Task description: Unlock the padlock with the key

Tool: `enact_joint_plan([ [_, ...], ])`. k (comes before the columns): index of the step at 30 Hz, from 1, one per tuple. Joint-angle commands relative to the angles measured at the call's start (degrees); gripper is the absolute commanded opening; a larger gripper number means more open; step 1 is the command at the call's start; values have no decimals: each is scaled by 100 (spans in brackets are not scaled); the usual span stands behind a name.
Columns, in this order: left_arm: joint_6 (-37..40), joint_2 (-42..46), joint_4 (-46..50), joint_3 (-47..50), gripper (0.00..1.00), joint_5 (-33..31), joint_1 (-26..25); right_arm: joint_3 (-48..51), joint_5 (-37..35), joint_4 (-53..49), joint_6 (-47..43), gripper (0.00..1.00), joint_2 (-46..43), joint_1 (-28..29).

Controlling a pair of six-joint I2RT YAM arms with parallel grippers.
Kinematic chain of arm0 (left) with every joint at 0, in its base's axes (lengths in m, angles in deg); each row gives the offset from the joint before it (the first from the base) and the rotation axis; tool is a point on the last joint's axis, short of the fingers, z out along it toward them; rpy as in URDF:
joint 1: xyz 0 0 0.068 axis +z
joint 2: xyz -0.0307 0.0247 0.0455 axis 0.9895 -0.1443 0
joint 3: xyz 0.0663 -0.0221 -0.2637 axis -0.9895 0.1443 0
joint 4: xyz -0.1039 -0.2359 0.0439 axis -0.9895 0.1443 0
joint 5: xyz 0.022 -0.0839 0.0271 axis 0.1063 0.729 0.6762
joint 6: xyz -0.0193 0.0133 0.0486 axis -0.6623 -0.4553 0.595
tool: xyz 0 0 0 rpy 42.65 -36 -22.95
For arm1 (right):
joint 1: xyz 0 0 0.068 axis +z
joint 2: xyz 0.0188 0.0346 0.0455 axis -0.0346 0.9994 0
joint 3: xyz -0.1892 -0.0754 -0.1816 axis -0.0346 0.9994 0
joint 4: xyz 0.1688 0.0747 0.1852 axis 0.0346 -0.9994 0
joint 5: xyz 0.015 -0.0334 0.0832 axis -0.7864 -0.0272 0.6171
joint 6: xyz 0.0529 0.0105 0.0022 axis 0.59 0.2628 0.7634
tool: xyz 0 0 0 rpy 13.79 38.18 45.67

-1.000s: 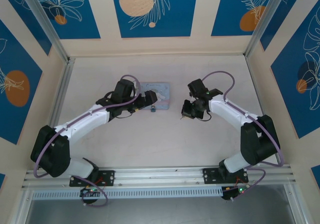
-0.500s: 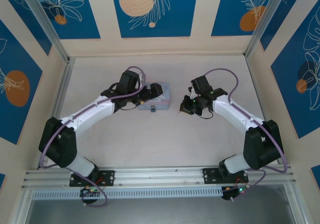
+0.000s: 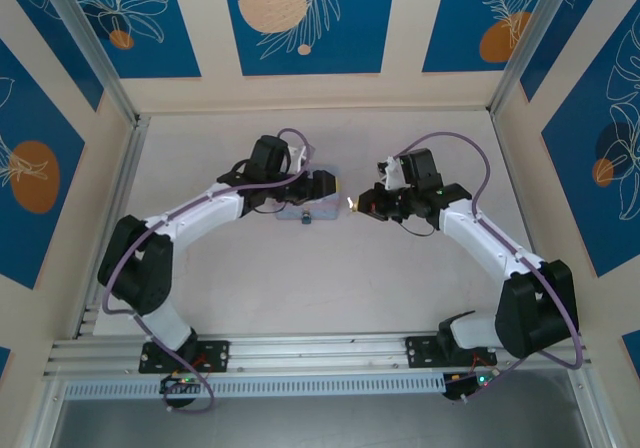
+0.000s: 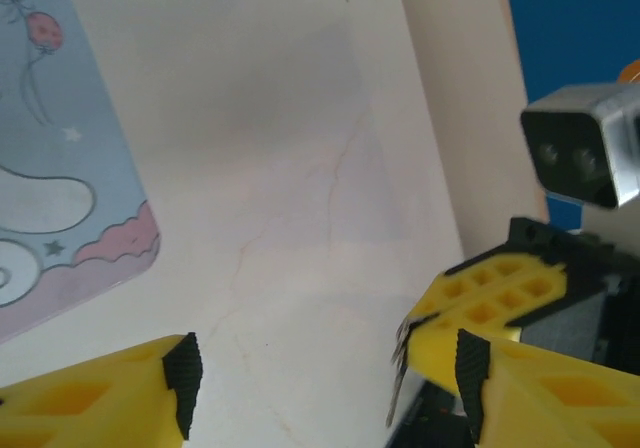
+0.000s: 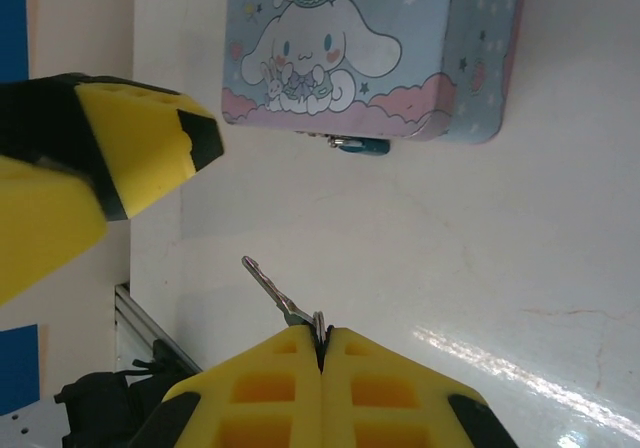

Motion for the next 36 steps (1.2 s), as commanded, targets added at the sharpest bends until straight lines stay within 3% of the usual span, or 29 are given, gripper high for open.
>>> enact_joint_plan([
  [1,-401,-165,-757,41,61,483,-30,135,442,203,-62,0,-141,-30],
  [10,-687,-378,-1206,73,46,688,-85,229,617,491,99,0,-77,-17],
  [36,-710,-489,-1436,292,25,735,-334,242,648,615,156,0,98,-30],
])
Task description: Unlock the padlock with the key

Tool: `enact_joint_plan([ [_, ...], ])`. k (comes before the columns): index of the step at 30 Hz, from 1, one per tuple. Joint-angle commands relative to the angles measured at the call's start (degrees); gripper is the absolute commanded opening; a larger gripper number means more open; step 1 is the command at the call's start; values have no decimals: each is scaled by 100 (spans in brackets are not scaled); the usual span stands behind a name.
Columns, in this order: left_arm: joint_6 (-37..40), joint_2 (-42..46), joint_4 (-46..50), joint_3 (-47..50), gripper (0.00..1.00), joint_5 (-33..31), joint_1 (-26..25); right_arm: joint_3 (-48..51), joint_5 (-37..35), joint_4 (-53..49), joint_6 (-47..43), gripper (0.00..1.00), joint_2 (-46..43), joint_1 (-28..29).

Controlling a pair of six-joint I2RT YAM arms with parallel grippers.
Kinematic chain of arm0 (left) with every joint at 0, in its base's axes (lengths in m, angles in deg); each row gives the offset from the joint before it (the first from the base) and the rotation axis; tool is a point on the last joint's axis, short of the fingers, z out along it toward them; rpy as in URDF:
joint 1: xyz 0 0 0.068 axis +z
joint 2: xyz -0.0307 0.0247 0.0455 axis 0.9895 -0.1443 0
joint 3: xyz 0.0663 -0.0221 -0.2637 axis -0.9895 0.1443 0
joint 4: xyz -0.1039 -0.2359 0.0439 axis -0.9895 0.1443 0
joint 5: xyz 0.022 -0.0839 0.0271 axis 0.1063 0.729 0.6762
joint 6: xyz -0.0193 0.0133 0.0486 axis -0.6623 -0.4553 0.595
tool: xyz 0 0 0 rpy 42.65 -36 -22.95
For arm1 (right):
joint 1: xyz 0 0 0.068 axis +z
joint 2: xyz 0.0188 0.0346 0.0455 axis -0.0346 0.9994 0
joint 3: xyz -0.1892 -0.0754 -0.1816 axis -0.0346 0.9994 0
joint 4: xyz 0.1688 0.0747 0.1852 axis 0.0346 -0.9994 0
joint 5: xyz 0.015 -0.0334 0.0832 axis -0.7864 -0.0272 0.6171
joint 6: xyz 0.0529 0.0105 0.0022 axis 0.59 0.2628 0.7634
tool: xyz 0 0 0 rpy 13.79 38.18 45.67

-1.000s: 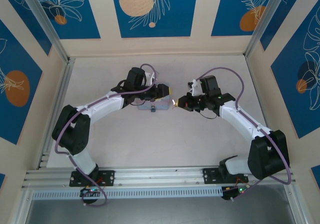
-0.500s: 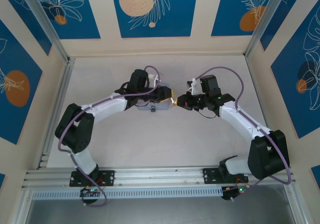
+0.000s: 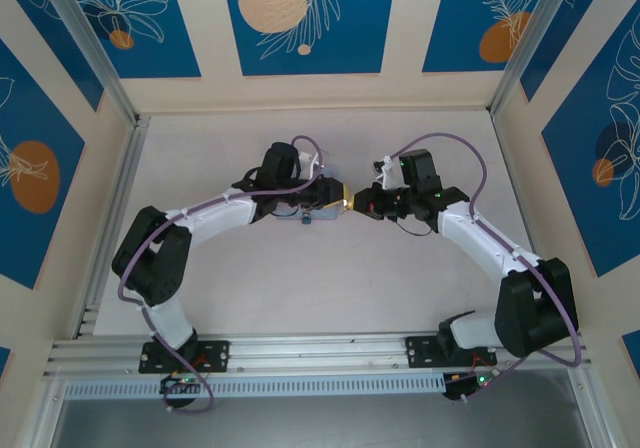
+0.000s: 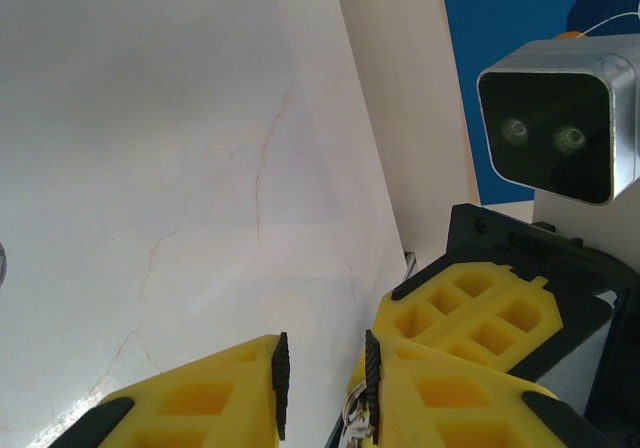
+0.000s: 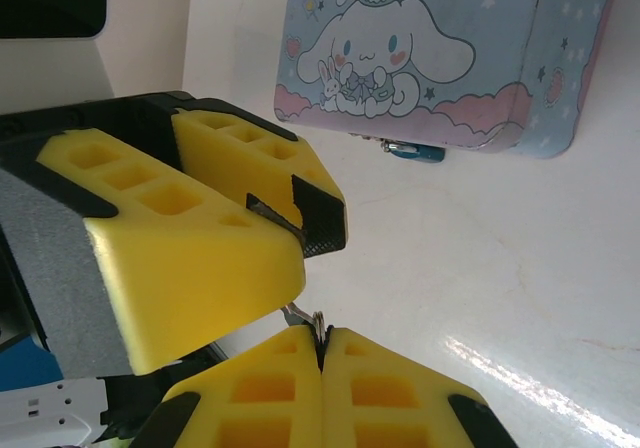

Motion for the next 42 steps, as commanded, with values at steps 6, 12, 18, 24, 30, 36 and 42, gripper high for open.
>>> enact_joint_plan([
  [6,-26,-82,-165,-2,15,66,-97,81,177,1,41,0,67,-30],
  [12,-25,-87,-125,-41,0,21,-96,123,131,-3,27,16,-23,-106],
  [18,36,92,-42,-42,0,-327,-99,818,526,748,707,72,-653,-1026],
  [24,-213,215,-341,-29,0,-671,-95,1234,1064,1951,1371,70,-761,-1349],
  [30,-695,331,-1106,192,0,-1034,-98,1384,1331,3569,2013,60,-415,-1258],
  [36,-1144,477,-1932,535,0,-1441,-96,1166,1355,4358,2314,49,-15,-963],
  [42,-1336,532,-2349,684,0,-1638,-91,1004,1328,4748,2448,46,308,-731],
])
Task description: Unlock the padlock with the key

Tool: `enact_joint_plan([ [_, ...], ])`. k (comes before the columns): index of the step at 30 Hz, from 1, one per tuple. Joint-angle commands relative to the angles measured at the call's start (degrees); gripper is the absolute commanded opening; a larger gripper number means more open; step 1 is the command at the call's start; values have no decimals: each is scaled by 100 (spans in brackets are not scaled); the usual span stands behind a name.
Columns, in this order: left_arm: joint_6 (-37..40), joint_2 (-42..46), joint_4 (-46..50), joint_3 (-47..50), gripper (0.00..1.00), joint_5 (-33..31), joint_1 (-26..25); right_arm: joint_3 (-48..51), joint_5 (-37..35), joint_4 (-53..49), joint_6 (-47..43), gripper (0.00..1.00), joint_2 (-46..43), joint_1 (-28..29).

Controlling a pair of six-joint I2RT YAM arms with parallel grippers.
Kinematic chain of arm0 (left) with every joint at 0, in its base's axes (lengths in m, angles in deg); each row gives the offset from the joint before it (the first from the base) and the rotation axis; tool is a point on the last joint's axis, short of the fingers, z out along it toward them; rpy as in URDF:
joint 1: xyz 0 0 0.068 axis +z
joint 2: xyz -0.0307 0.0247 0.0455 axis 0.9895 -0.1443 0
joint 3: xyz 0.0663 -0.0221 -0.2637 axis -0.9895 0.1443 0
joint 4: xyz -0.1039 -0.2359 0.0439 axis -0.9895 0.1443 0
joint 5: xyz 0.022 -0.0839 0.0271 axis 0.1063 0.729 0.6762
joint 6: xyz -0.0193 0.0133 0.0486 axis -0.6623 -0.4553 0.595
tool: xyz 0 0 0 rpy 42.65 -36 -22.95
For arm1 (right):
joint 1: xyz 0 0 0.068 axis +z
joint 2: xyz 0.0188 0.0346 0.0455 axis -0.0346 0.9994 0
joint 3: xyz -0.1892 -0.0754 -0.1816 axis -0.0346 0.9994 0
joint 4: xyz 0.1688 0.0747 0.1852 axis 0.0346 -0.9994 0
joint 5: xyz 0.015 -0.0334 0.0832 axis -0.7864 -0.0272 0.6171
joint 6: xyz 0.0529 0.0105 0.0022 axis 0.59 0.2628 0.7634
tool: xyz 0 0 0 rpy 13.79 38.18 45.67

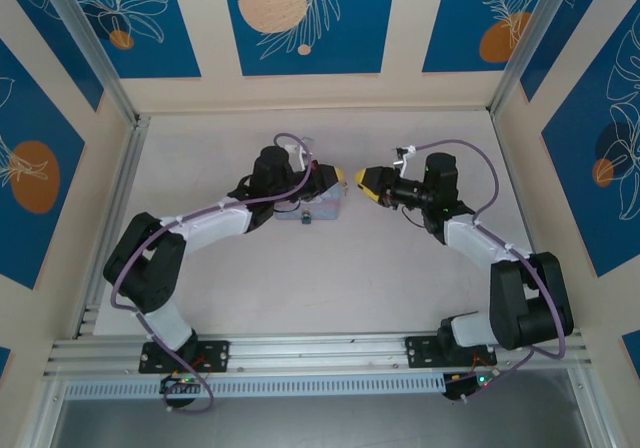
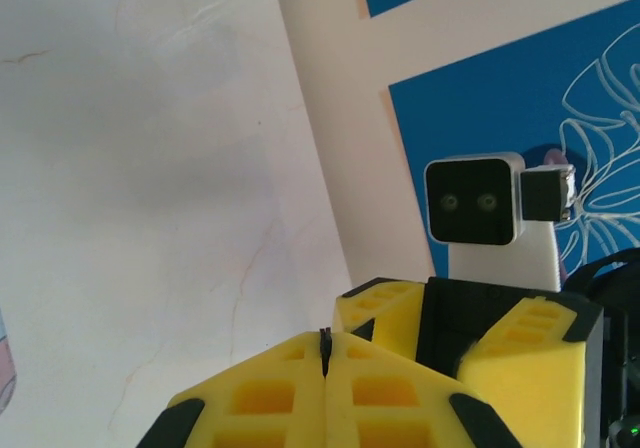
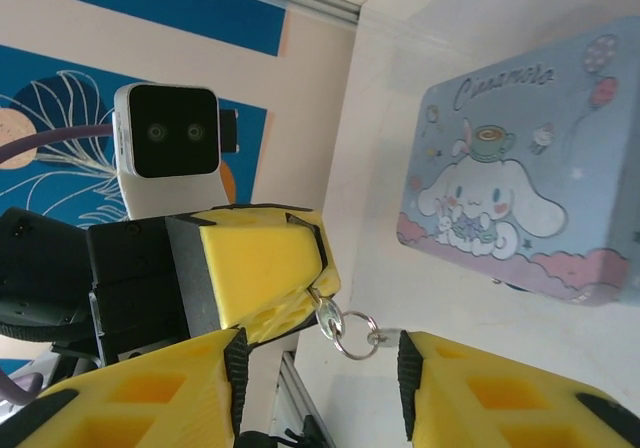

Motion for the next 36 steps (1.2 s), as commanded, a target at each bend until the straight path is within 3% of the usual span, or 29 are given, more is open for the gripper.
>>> enact_joint_plan([
  [1,-220,193,-580,83,0,-219,-47,-205,133,511,176,46,153,109],
  [36,-239,62,-544,22,0,-273,-135,-313,247,1034,387,22,736,343],
])
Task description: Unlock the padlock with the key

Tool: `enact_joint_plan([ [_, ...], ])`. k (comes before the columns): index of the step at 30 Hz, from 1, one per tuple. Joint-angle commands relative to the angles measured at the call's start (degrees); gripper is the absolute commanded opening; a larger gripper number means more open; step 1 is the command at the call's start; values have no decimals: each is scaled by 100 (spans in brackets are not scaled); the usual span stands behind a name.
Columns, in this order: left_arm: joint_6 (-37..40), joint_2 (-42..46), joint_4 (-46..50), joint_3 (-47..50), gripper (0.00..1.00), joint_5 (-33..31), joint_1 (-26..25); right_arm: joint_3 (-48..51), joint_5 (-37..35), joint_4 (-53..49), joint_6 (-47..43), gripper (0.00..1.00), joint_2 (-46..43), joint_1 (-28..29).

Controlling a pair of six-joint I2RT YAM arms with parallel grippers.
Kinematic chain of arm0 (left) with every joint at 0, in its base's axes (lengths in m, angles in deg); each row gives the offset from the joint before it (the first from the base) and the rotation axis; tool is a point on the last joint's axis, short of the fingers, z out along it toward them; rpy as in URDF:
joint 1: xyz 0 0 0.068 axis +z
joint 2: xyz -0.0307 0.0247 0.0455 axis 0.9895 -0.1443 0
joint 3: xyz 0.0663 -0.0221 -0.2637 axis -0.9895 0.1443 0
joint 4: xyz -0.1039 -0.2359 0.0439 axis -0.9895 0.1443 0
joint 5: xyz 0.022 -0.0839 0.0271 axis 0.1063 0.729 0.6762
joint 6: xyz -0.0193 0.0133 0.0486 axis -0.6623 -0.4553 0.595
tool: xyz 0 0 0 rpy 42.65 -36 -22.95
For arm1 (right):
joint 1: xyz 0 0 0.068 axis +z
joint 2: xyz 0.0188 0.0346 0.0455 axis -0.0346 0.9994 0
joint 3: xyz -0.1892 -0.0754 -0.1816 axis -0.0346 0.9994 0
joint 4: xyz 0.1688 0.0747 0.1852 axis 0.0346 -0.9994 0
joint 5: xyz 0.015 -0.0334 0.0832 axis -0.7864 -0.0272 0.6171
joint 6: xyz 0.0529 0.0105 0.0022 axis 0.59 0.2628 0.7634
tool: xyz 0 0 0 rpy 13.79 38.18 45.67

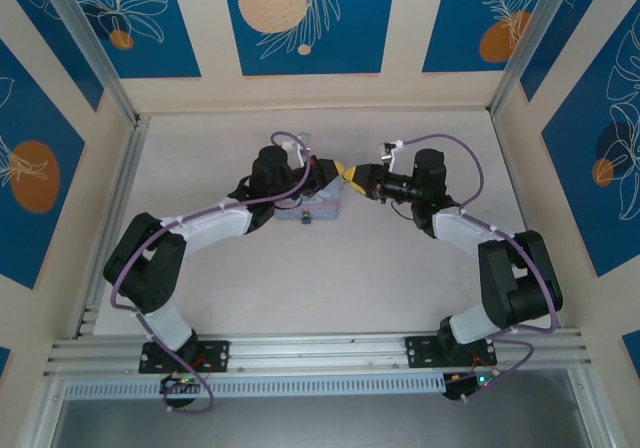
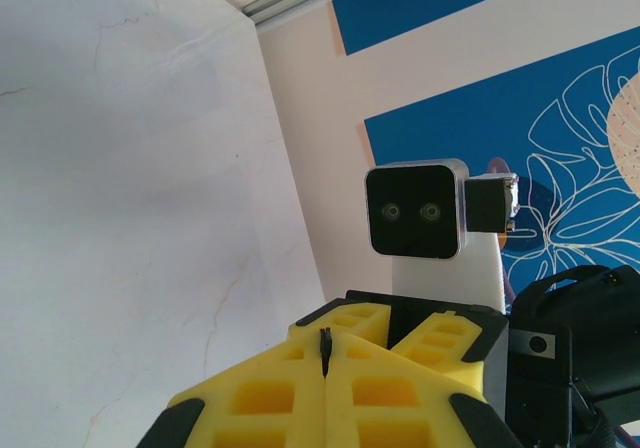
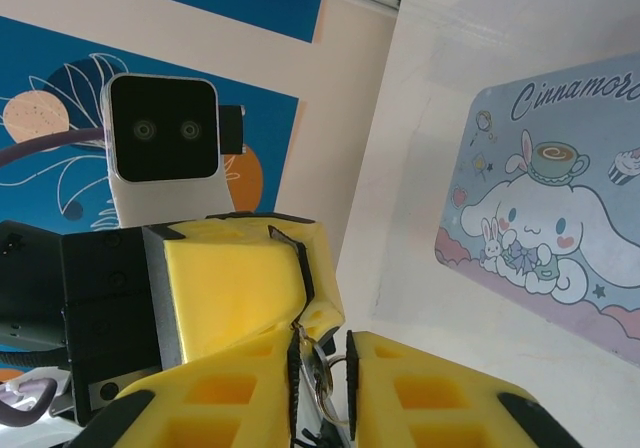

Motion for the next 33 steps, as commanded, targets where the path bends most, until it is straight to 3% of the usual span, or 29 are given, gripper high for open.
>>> enact_joint_plan([
  [1,49,57,-127,-13,0,-44,-101,-116,131,67,-10,21,67,55],
  [6,51,14,-47,-47,0,-58,-123,-143,177,48,-34,0,101,99],
  [9,-6,26,236,-101,1,-136,-135,-169,93,-290,-212,0,37,115],
  [13,-21,247,1447,-370,46,-429,-83,-228,-310,-1355,-916,0,-247,120],
  [16,-20,399,2575,-745,63,-513,-25,-430,-847,-2437,-1728,0,-506,226],
  [20,-13,337,4374,-1617,65,-439,35,-755,-2031,-3599,-2833,0,-774,630],
  [23,-228,186,5138,-2050,58,-257,46,-889,-2982,-4012,-3483,0,-873,1006],
  [25,-507,141,5220,-2074,51,-115,57,-929,-3513,-4103,-3817,0,-927,1231],
  [33,-968,121,5567,-2029,46,-18,58,-798,-5164,-3871,-4727,0,-1142,1942],
])
